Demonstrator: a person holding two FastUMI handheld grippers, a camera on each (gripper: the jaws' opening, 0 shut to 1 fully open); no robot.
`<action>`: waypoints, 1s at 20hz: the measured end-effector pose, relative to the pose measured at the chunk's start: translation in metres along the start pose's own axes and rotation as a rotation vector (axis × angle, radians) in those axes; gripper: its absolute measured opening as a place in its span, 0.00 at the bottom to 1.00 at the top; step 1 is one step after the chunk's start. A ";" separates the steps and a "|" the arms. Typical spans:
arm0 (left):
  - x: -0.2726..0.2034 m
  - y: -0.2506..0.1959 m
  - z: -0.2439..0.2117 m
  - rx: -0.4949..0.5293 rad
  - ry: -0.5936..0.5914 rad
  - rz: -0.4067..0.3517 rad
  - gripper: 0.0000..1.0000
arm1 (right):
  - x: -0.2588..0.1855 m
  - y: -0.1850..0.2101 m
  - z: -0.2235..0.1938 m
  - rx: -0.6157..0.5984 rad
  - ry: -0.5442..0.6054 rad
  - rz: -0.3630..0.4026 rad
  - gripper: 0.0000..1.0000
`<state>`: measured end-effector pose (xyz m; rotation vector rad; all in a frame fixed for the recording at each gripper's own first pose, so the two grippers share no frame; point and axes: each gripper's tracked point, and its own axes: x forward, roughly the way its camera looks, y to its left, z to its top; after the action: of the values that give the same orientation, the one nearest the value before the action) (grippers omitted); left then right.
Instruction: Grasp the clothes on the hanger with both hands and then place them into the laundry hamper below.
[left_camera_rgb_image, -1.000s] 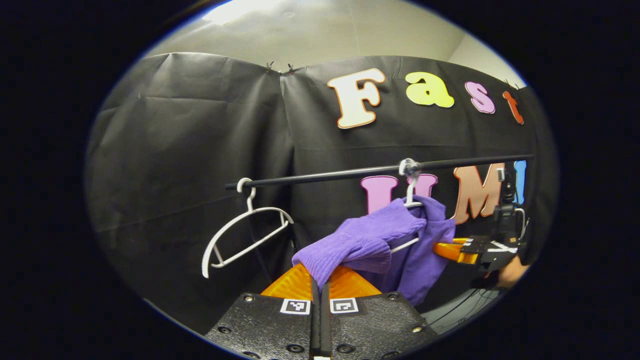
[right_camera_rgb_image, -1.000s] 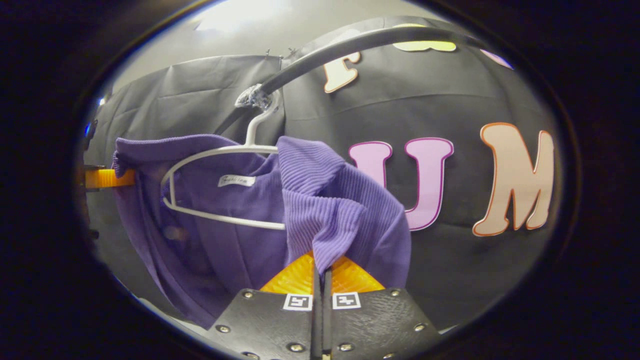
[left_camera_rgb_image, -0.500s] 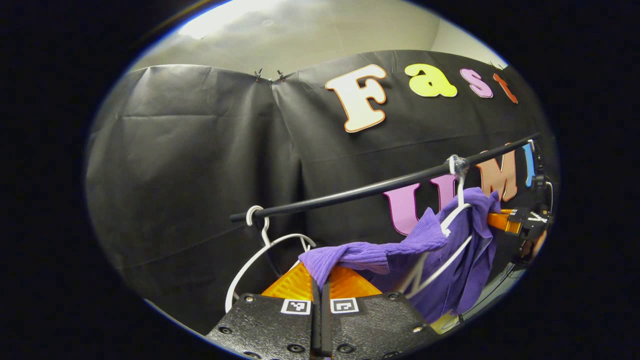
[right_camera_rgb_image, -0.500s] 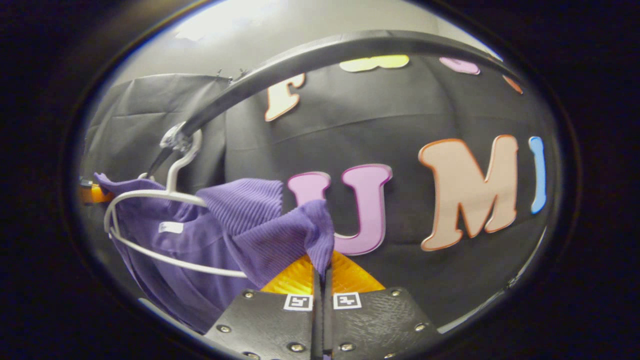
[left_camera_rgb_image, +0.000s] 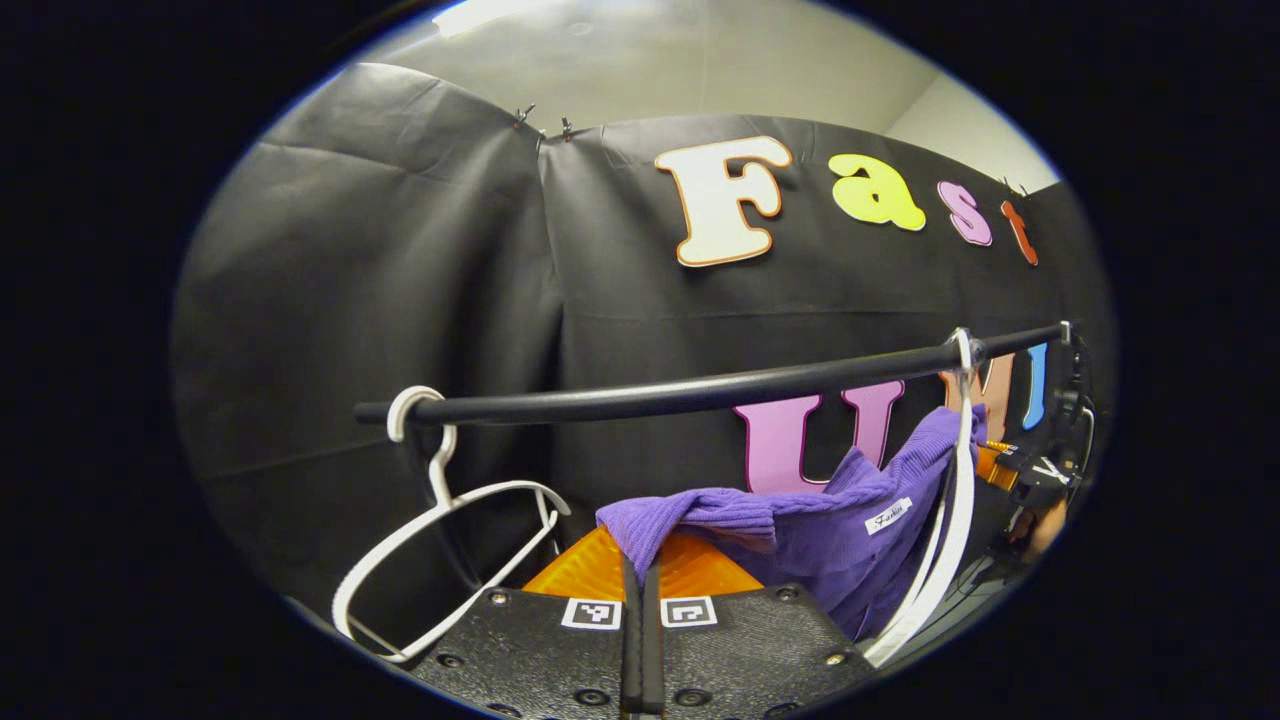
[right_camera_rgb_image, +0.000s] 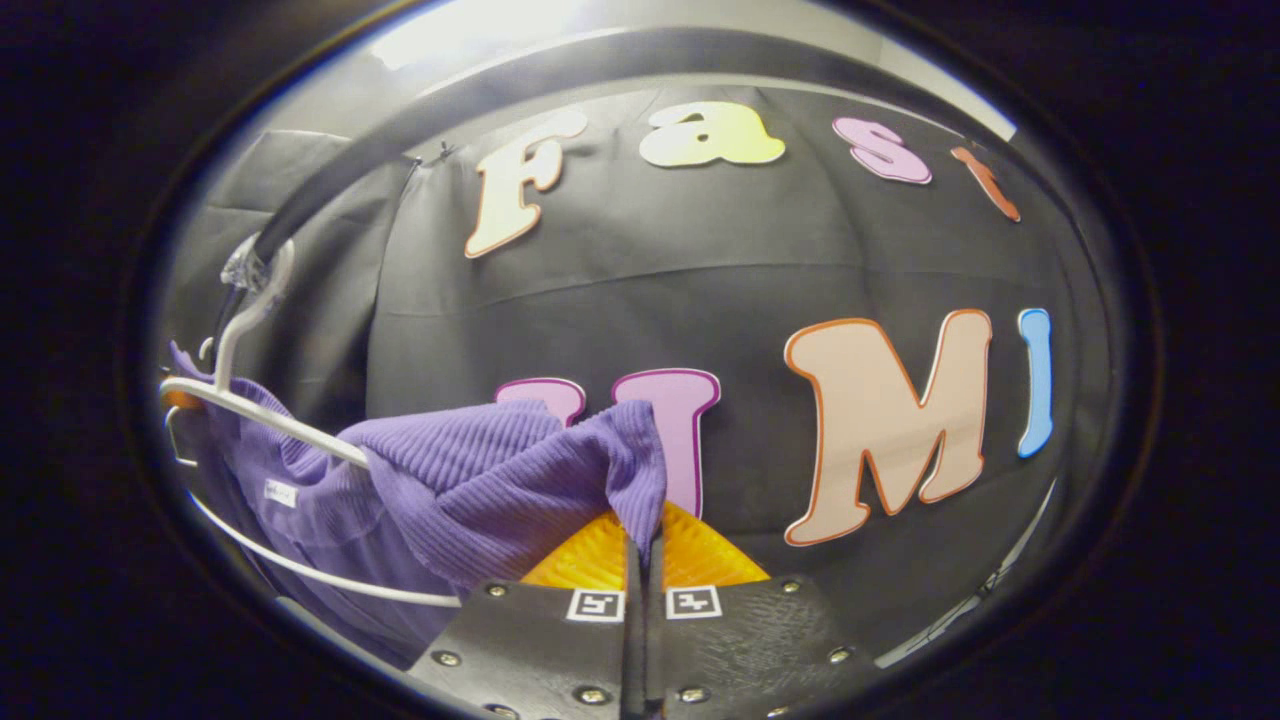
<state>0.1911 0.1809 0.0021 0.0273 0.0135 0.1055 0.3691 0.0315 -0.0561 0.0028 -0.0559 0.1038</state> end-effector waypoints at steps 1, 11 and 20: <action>0.006 -0.001 -0.007 0.005 0.007 -0.012 0.00 | 0.006 -0.002 -0.003 0.004 -0.002 -0.007 0.01; 0.045 -0.008 -0.051 -0.168 0.057 -0.181 0.00 | 0.024 -0.015 -0.024 -0.001 0.022 -0.132 0.01; 0.046 -0.022 -0.142 -0.147 0.171 -0.238 0.00 | -0.009 -0.011 -0.099 0.026 0.148 -0.195 0.01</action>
<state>0.2367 0.1677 -0.1407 -0.1300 0.1797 -0.1293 0.3669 0.0202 -0.1559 0.0263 0.0937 -0.0907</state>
